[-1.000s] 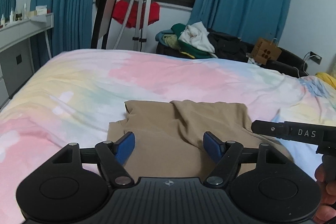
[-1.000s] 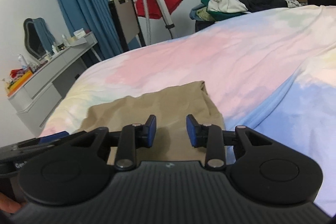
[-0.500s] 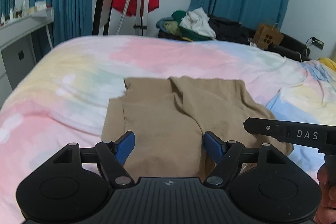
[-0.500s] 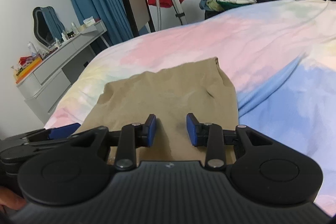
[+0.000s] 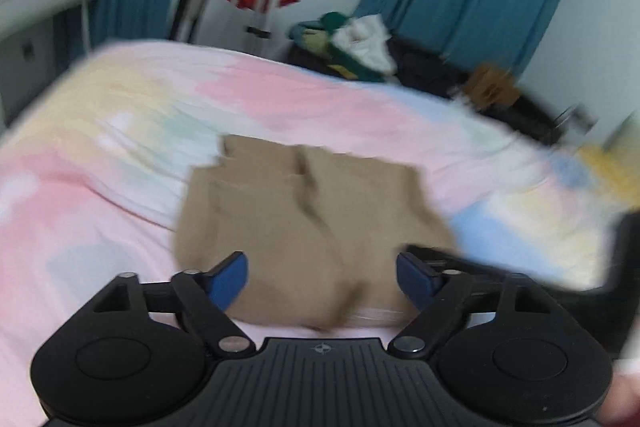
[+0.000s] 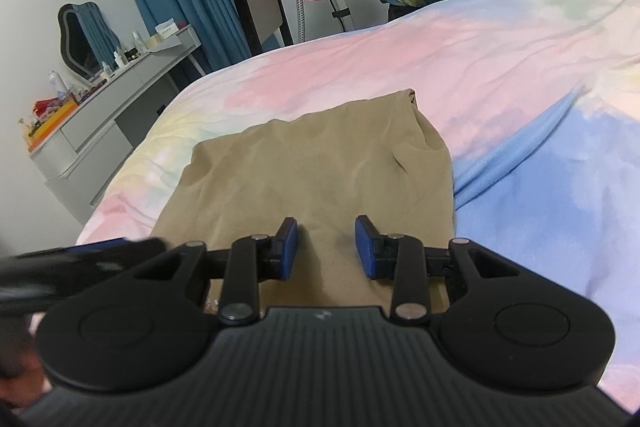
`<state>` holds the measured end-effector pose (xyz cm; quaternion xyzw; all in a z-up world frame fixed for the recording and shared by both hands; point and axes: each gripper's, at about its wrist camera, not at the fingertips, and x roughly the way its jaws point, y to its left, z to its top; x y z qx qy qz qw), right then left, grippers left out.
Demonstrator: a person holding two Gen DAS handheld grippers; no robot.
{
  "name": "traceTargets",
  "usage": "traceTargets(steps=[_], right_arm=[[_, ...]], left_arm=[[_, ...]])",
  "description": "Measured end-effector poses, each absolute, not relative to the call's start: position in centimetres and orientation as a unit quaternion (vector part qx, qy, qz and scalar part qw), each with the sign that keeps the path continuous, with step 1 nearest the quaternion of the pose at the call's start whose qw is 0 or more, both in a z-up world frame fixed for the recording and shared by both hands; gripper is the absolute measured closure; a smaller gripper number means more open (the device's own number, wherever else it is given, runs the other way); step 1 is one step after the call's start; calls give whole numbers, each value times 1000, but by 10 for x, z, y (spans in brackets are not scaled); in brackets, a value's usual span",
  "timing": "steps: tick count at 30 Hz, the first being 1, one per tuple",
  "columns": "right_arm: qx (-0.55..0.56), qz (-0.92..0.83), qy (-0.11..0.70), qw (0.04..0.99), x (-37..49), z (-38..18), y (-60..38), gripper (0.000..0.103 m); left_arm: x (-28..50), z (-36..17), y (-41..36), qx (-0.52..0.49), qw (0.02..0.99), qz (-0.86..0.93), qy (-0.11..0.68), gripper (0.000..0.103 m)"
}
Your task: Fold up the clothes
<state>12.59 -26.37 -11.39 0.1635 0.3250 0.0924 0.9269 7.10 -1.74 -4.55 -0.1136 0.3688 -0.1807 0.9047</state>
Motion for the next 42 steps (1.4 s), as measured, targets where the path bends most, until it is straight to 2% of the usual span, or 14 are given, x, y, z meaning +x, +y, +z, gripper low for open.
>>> traceTargets(steps=[5,9,13,15,19,21,23,25,31,38,39,42], right_arm=[[168,92,327,925,127,-114,-265,68],[167,90,328,925,128,-113,-264,68],[196,88,324,921,128,-109,-269,68],[246,97,319,910,125,-106,-276,67],[421,158,316,835,118,-108,-300,67],[494,186,324,785,115,-117,-304,59],[546,195,335,743,113,-128,-301,30],[590,194,346,703,115,-146,-296,20],[670,151,360,631,130,-196,-292,20],[678,74,299,668,123,-197,-309,20],[667,68,299,679,121,-194,-307,22],[652,40,302,694,116,-196,-305,37]], left_arm=[[74,-62,-3,-227,848,-217,427,14],[100,-104,13,-325,800,-187,469,14],[117,-132,33,-420,771,-155,452,14],[120,-133,39,-446,771,-153,428,14],[125,-132,48,-483,767,-173,385,15],[125,-129,50,-496,764,-189,367,15],[127,-124,50,-504,762,-206,350,15],[129,-122,49,-510,760,-219,337,15],[135,-127,50,-536,746,-230,322,15],[135,-151,44,-537,735,-170,378,15],[136,-156,44,-539,732,-160,385,17],[146,-164,47,-547,726,-146,390,24]])
